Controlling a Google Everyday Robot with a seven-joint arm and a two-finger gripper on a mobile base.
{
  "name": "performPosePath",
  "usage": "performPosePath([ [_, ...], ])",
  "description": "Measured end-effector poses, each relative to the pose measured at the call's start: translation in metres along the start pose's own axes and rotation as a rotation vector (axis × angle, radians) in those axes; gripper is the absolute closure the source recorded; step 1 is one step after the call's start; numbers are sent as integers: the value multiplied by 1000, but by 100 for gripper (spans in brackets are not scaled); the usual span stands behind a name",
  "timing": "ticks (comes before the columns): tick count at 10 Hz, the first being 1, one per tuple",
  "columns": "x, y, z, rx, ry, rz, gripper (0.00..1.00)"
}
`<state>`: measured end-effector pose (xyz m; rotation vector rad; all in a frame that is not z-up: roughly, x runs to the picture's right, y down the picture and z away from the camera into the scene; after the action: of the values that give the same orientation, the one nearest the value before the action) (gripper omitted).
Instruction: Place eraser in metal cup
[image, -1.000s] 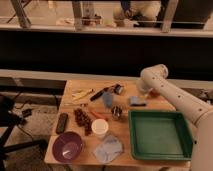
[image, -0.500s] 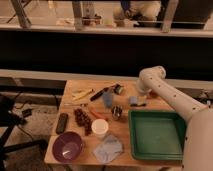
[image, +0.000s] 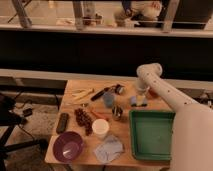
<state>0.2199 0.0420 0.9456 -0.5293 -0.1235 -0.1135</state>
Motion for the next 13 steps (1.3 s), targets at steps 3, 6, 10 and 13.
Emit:
performPosePath([
  [3, 1, 1, 2, -1, 2, 10, 20],
  [6, 1, 9, 5, -10, -5, 16, 20],
  [10, 4, 16, 7, -30, -16, 31, 20],
  [13, 9, 19, 10, -57, -31, 51, 20],
])
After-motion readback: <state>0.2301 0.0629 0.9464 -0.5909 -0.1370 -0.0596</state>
